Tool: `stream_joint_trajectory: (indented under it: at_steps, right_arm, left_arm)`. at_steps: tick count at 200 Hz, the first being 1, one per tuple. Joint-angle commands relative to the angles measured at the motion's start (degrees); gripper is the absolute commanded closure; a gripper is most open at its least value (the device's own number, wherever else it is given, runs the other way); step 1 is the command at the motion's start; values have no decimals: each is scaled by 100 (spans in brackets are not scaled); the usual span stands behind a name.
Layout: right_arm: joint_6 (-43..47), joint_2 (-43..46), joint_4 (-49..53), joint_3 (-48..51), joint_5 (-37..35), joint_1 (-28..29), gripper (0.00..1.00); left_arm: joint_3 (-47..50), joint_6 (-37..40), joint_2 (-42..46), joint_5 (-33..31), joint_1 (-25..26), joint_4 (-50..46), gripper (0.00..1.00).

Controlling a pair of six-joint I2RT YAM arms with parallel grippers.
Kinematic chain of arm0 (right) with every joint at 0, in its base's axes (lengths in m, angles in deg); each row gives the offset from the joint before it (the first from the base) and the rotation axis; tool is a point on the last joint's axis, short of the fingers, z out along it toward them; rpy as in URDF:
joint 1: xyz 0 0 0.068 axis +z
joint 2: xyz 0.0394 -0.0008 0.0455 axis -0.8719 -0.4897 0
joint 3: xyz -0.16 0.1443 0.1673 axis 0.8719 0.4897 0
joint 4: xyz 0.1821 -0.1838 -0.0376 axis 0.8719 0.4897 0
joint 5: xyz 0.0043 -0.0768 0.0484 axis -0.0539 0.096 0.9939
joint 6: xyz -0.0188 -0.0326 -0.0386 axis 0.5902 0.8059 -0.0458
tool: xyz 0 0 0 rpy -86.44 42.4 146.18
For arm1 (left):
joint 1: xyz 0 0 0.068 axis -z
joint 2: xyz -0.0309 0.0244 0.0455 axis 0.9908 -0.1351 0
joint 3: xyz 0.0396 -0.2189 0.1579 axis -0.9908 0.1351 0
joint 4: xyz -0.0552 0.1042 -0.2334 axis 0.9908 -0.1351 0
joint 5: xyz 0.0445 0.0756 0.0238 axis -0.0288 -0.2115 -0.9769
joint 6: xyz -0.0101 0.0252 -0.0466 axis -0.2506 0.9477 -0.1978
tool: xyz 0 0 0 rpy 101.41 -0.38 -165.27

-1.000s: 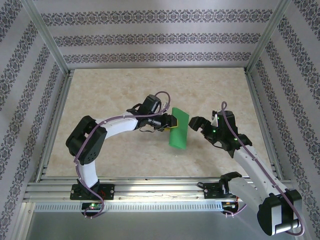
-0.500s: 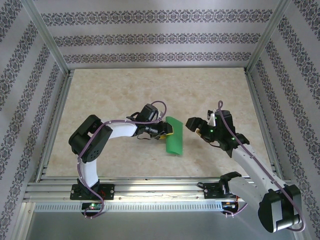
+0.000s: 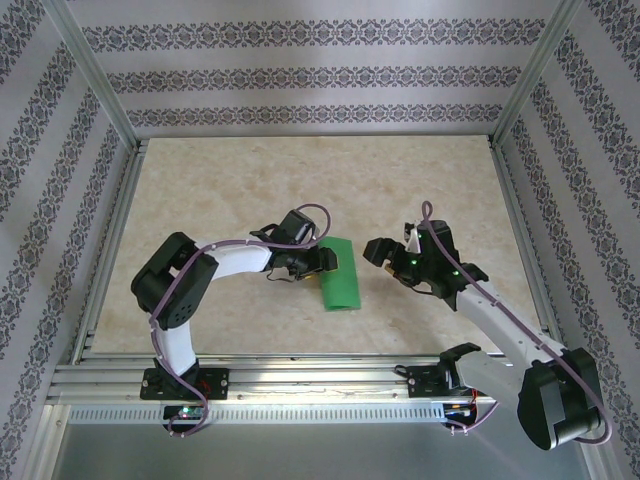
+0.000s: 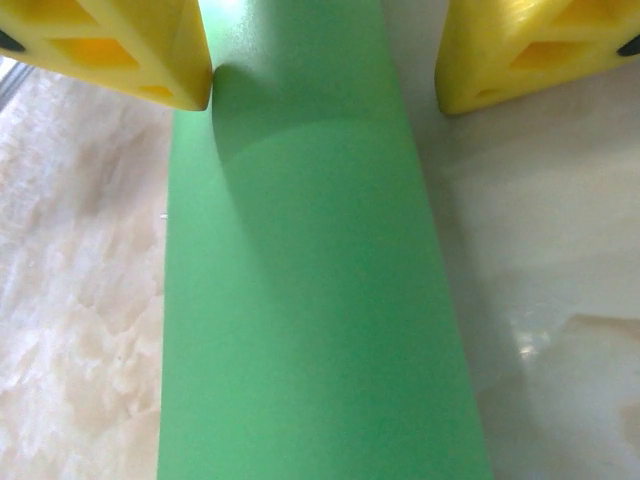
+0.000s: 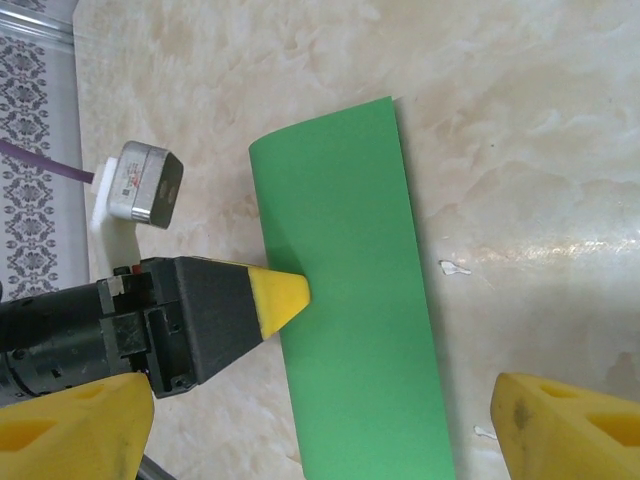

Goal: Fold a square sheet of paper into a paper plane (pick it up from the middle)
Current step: First fold the square sheet of paper in half at the center of the table.

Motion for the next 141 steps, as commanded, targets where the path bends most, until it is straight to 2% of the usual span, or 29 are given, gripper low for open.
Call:
stream_joint_trajectory:
  at_steps: [1,45,77,111,141]
  right_arm:
    - [-79,-109,-162,19,-100,92,13]
    - [-108,-392,-299,-14,-133,190,16]
    - [-80,-603,-343,-34,-102,231,21]
    - [-73,-727,-375,-51,-88,261,21]
    - [-72,-760,-392,-51,-108,270,21]
  left_arm:
    - [-159,397,233,-412,-67,-550,38]
    - [-252,477,169,-733,-67,-979,41]
    - [-262,533,132,-739,-67,-1002,42]
    - [-426,687,-49,-688,-67,-1208,44]
    - [-599,712,-137,-913,-67,-1608,44]
